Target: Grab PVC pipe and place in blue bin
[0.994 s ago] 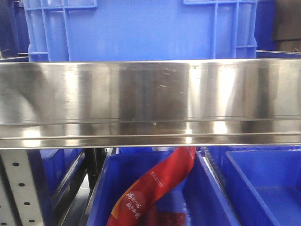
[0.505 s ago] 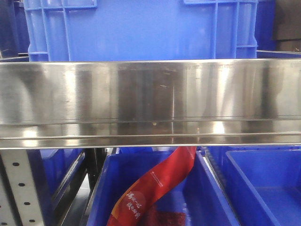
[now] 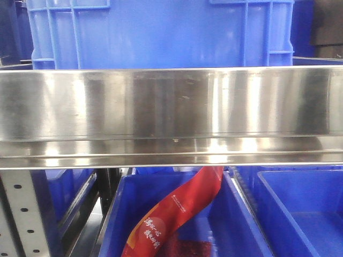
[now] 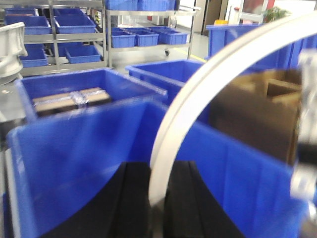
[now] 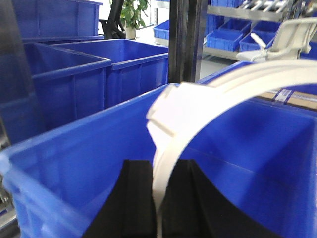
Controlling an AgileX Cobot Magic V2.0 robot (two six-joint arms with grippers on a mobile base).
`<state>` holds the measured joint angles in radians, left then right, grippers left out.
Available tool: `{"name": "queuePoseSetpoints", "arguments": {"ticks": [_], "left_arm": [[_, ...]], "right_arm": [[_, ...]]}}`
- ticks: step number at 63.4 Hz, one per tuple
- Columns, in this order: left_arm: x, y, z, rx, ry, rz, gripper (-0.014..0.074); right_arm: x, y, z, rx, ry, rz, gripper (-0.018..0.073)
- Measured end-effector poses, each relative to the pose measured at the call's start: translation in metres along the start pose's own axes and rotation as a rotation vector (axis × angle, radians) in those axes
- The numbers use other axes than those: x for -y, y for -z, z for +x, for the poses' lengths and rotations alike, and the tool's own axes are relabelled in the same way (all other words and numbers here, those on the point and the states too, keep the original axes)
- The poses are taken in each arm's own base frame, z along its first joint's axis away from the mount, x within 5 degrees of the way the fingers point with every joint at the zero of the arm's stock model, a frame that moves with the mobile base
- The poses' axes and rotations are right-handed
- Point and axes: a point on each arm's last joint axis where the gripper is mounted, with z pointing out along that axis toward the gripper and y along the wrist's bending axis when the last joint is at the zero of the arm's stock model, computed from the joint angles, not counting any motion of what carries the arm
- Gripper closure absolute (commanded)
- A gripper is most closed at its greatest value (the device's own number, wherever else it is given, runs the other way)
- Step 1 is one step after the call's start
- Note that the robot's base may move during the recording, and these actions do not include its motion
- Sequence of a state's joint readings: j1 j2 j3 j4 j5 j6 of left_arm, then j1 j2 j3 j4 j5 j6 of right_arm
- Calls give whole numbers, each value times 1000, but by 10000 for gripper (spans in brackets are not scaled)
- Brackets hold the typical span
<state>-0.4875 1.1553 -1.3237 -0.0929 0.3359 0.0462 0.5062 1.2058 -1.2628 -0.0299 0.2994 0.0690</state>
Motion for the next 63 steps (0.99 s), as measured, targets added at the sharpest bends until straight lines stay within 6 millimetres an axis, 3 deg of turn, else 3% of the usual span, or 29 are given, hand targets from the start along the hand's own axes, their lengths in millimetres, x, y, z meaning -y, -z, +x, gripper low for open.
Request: {"name": "queuePoseSetpoints", "arguments": {"ticks": [5,13,22,27,35,42,53,63], "left_arm": [[0,-25,-10,5,2,1,708],[-2,-65,-9,0,5,-1,708],[-5,-114,19,-76,7,-6,708],[-6,-129,34,-125,9,-8,708],[-6,-138,46,-167,10,-8,708],[-6,-139,46,-170,11,-8,666],[-6,-139,45,-166,9,-8,431],[-6,-139,46,-184,13,-6,260]], "right_arm": [[0,-16,-3,-31,-6,0,727],[-1,-39,-3,-57,-11,0,727],[0,-64,12,-120,-13,2,727],[0,-71,19,-154,-13,4,727],[0,-73,21,-165,-14,4,708],[0,-73,21,-165,-15,4,575],[0,-73,21,-165,-15,4,286],[0,-73,21,-165,-15,4,253]]}}
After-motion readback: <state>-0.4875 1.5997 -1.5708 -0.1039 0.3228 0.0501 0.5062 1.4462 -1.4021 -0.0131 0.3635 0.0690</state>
